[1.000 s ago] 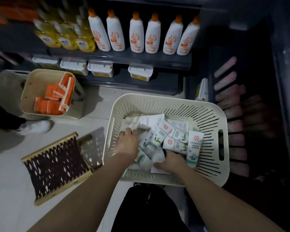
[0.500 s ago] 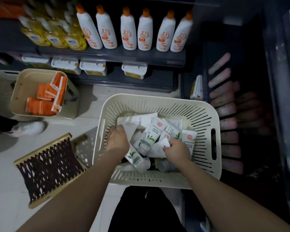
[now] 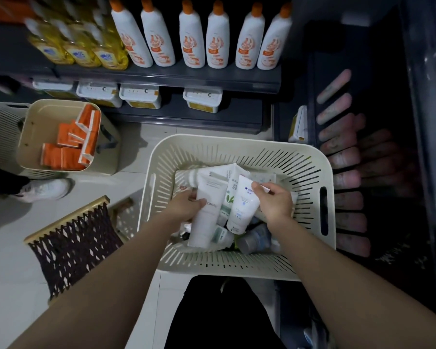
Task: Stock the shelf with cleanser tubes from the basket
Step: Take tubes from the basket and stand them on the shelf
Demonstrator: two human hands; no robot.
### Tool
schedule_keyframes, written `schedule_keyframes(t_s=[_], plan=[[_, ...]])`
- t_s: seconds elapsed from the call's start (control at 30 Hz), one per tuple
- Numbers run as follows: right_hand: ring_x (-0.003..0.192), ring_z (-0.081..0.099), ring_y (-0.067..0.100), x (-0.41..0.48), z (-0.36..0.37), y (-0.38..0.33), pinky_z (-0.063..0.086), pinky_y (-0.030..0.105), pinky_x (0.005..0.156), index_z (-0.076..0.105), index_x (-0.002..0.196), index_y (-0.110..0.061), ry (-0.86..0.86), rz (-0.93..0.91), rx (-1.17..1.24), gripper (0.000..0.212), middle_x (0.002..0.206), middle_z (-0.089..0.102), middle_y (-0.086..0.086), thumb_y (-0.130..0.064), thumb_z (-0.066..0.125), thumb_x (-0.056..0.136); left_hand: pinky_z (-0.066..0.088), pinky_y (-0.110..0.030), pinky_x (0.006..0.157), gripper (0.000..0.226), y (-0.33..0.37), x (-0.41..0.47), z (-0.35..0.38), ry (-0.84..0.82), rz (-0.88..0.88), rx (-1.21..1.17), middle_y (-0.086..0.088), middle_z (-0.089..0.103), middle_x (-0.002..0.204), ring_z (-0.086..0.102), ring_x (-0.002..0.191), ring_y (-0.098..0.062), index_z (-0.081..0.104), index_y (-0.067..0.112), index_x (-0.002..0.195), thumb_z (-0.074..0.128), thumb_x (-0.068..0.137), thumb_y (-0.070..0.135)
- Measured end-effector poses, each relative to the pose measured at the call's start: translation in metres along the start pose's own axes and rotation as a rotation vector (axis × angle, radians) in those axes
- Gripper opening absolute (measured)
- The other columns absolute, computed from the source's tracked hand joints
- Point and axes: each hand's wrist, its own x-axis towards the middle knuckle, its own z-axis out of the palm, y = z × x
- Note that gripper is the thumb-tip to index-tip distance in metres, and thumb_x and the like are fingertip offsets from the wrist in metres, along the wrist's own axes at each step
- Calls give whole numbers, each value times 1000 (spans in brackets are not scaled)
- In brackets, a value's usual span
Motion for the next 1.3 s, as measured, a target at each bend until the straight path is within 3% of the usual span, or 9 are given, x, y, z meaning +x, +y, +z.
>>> schedule_keyframes(t_s=[0.13, 0.33, 0.53, 0.67, 0.77, 0.87, 1.0, 1.17, 1.3], plan=[[89, 65, 21, -1, -5, -6, 58, 36, 71, 60, 80, -22, -57, 119, 215, 15, 93, 68, 3, -31, 69, 87, 52, -47, 92, 32, 2, -4, 9, -88, 21, -71, -11, 63, 115, 63, 105, -30, 54, 10, 127, 56, 96, 17], [93, 68, 27, -8, -17, -16, 55, 29, 52, 58, 88, -15, -173, 187, 374, 17, 100, 70, 12, -28, 69, 88, 50, -34, 71, 25, 9, -17, 13, -157, 14, -187, -3, 65, 104, 62, 93, -21, 53, 13, 122, 52, 97, 13], [82, 66, 24, -9, -28, -19, 56, 39, 67, 59, 84, -13, -205, 352, 453, 19, 92, 69, 8, -30, 65, 91, 47, -30, 66, 13, 25, -39, 31, -89, 20, -204, 0, 66, 100, 62, 85, -16, 57, 17, 109, 48, 99, 18], [90, 68, 29, 1, -28, -7, 57, 44, 83, 62, 82, -15, -169, 250, 257, 18, 99, 72, 11, -31, 66, 90, 49, -30, 65, 19, 30, -47, 37, 12, 37, -131, -3, 64, 101, 62, 86, -18, 54, 12, 115, 47, 99, 19], [99, 65, 30, 7, -24, 2, 56, 39, 77, 65, 105, -11, -168, 184, 116, 26, 109, 69, 11, -32, 66, 90, 49, -32, 67, 14, 25, -45, 31, 133, 30, -81, -8, 61, 106, 60, 88, -24, 50, 13, 111, 46, 99, 18], [106, 62, 27, 12, -12, 9, 54, 42, 89, 61, 121, -10, -211, 155, 55, 39, 118, 65, 9, -30, 68, 88, 50, -34, 68, 24, 16, -41, 21, 186, -16, -149, -11, 64, 108, 62, 87, -26, 53, 10, 120, 47, 98, 17], [105, 60, 24, 13, 12, 6, 47, 29, 81, 67, 99, -17, -257, -183, -359, 11, 115, 66, 5, -17, 60, 91, 52, -36, 69, 28, 8, -35, 8, 197, -57, -227, -11, 66, 110, 65, 93, -28, 53, 12, 124, 45, 98, 18], [117, 48, 26, 11, 51, -12, 36, 35, 95, 66, 115, -15, -193, -855, -841, 25, 123, 59, 5, -14, 55, 92, 52, -35, 73, 31, 0, -26, -3, 240, -53, -254, -13, 64, 117, 64, 99, -29, 52, 9, 127, 47, 97, 18], [137, 33, 26, 27, 87, -22, 25, 32, 111, 49, 137, -13, -398, -885, -1016, 48, 148, 40, 7, -8, 54, 89, 52, -36, 74, 30, -3, -19, -11, 260, -49, -279, -12, 63, 115, 62, 92, -25, 51, 9, 127, 47, 99, 16]])
